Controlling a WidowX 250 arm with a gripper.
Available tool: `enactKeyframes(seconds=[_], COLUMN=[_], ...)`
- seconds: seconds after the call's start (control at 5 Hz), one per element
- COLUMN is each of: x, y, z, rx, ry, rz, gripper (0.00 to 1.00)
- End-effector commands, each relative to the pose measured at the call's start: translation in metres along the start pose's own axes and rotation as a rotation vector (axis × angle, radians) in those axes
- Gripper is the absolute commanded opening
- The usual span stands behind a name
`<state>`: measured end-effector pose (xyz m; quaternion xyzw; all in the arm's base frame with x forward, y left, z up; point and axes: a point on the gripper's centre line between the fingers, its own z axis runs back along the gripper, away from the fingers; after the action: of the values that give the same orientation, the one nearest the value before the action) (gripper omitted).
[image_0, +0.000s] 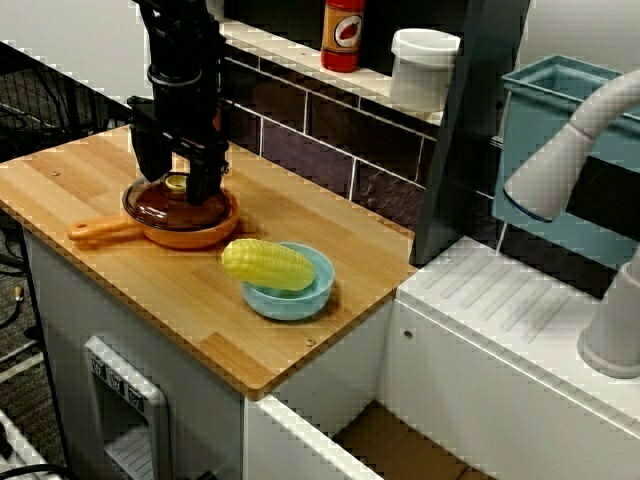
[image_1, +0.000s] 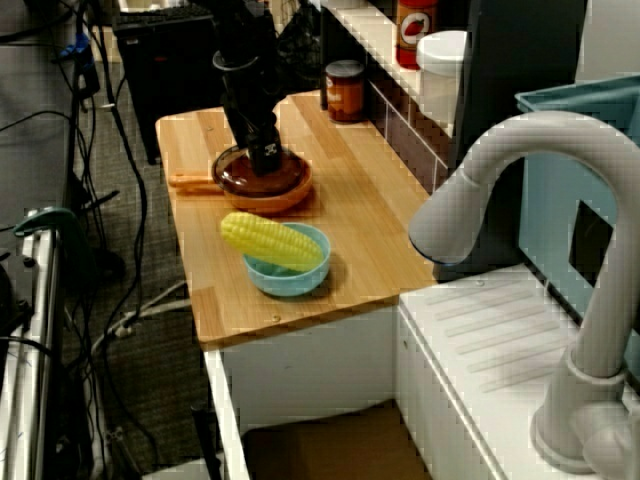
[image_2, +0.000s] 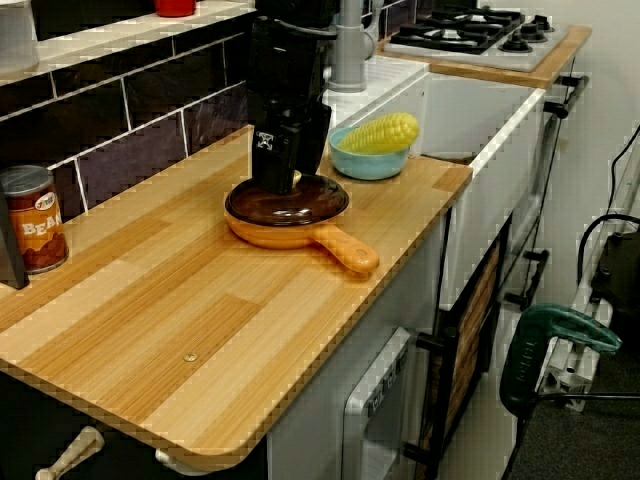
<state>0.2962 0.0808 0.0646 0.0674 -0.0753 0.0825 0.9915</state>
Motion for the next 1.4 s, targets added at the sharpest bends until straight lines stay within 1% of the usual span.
enactKeyframes(seconds=[0.0, 0.2, 0.6, 0.8, 1.0, 1.2], x=[0.002, 0.002, 0.002, 0.002, -0.002, -0.004], y=[0.003, 0.005, 0.008, 0.01, 0.021, 0.032], z=[0.01, 0.012, 0.018, 0.028, 0.043, 0.054], rx=[0.011, 0.009, -0.007, -0.023, -0.041, -0.058], ry=[-0.041, -0.052, -0.051, -0.056, -0.082, -0.102], rz=[-0.01, -0.008, 0.001, 0.012, 0.058, 0.087], gripper=[0.68, 0.0, 0.0, 0.0, 0.0, 0.0])
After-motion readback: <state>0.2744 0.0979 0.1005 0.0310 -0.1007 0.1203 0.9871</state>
